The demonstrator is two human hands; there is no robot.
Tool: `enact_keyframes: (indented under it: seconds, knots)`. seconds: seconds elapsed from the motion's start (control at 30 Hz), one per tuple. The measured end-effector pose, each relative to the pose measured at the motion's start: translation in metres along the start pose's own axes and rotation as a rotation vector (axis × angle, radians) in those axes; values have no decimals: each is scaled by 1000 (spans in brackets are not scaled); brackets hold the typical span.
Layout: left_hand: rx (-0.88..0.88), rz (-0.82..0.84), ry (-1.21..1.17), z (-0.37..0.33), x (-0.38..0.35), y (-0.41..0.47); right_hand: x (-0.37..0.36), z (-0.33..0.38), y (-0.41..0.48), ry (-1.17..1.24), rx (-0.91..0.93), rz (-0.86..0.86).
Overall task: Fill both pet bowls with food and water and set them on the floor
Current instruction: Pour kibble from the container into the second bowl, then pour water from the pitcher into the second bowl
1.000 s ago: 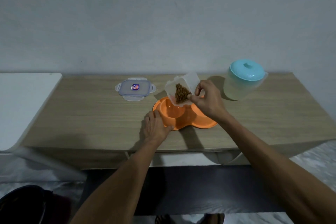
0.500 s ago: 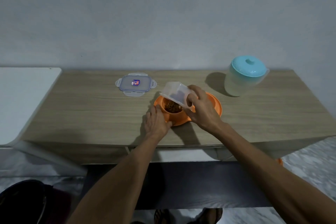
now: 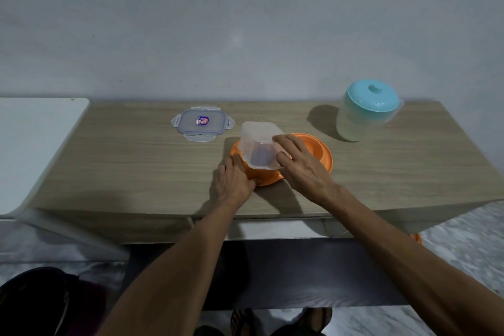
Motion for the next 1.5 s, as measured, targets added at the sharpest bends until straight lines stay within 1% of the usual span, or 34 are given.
enact_keyframes:
  seconds: [0.1, 0.17, 0.23, 0.37, 0.43, 0.5, 0.53, 0.6, 0.7, 0.87, 1.0, 1.13, 1.23, 1.33, 1.37, 1.43, 1.5]
  knots:
    - [-9, -8, 18, -1, 1, 0, 2, -2, 1, 0, -2, -34]
    - [-26, -24, 33, -2, 1, -1, 3, -10, 4, 75, -85, -86]
    - [-51, -39, 42, -2, 1, -1, 5, -25, 7, 208, -289, -162]
    - [-82, -58, 47, -1, 1, -1, 5, -58, 18, 484, -791, -294]
    - [-77, -55, 44, -1, 0, 0, -5, -76, 28, 604, -1043, -263]
    - [-80, -62, 49, -1, 0, 0, -28, -93, 36, 802, -1283, -205]
    - [-83, -64, 51, -1, 0, 1, -41, -99, 41, 901, -1373, -168]
    - [-80, -61, 51, -1, -1, 1, -62, -109, 49, 963, -1464, -94]
    - [-67, -60, 50, 0, -2, 1, -84, -115, 62, 961, -1486, 17]
    - [-83, -65, 46, 1, -1, 1, -109, -113, 78, 934, -1529, 140]
    - [-94, -73, 50, -1, 0, 0, -123, -112, 80, 972, -1553, 183]
    - [-93, -74, 43, -1, 0, -1, -127, -109, 75, 915, -1596, 187]
    - [-104, -59, 44, 1, 0, 0, -121, -112, 71, 863, -1572, 236]
    - [-117, -52, 17, 4, 3, -2, -114, -125, 70, 857, -1468, 274]
    - [-121, -86, 26, 4, 6, -3, -109, -132, 69, 832, -1445, 258]
    - [-135, -172, 89, -4, 14, -6, -84, -142, 71, 762, -1432, 157]
    - [-181, -204, 136, -21, 16, -7, -45, -149, 74, 670, -1379, 90]
Point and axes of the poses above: each hand's wrist, its own y-axis towards the middle knuckle, its own x-axis out of the back of the hand, z = x × y, the point moved 5 cm from there along y, towards the middle knuckle, and after that the axes turned 12 degrees about -y, right-handed, at the moved point
